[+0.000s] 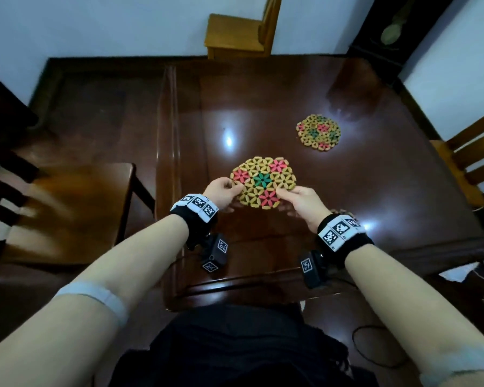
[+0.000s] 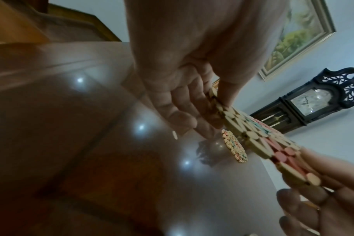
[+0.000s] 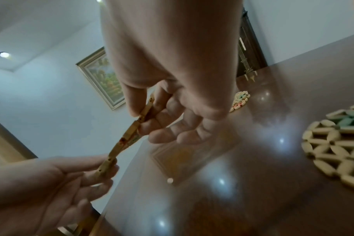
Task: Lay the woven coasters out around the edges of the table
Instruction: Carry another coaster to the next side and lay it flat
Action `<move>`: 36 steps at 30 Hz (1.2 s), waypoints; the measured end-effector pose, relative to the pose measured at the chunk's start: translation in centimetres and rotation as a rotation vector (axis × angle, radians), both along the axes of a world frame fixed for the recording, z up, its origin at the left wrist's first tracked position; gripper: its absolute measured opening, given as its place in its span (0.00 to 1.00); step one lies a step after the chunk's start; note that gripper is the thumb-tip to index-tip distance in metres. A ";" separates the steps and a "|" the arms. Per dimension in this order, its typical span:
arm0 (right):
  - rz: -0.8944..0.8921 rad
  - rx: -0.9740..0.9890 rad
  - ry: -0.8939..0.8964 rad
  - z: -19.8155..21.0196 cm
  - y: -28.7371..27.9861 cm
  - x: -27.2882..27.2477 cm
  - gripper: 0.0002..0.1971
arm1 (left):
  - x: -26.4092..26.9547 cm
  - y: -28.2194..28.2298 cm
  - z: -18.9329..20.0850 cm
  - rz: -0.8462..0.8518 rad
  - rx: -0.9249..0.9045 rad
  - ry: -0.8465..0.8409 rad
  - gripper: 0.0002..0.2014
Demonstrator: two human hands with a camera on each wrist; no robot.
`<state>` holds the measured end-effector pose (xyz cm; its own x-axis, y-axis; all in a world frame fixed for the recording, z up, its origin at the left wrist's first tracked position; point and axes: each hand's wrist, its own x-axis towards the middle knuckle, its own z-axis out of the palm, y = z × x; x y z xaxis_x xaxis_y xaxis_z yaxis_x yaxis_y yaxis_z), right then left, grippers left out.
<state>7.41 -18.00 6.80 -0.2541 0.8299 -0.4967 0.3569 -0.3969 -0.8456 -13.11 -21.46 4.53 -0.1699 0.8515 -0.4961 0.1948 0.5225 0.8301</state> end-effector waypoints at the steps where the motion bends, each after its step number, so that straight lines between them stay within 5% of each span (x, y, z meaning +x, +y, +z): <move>1: 0.005 -0.013 -0.009 -0.2 -1.0 -0.7 0.10 | -0.8 -0.9 0.1 0.013 0.007 -0.004 0.08; 10: -0.053 0.075 -0.027 -1.5 -4.1 -3.3 0.19 | -5.1 -3.9 1.0 -0.072 -0.011 0.121 0.07; 21: -0.102 0.173 -0.078 -3.4 -4.7 -9.4 0.06 | -10.4 -3.7 0.8 -0.028 -0.078 0.145 0.16; 36: -0.363 0.045 -0.168 -5.0 -8.5 -23.3 0.27 | -22.2 1.2 -3.2 -0.143 -0.266 0.047 0.14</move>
<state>-15.93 -26.47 1.81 0.1409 0.8725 -0.4679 0.3347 -0.4867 -0.8069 -35.30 -20.21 1.36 -0.0861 0.7096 -0.6993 0.3171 0.6849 0.6560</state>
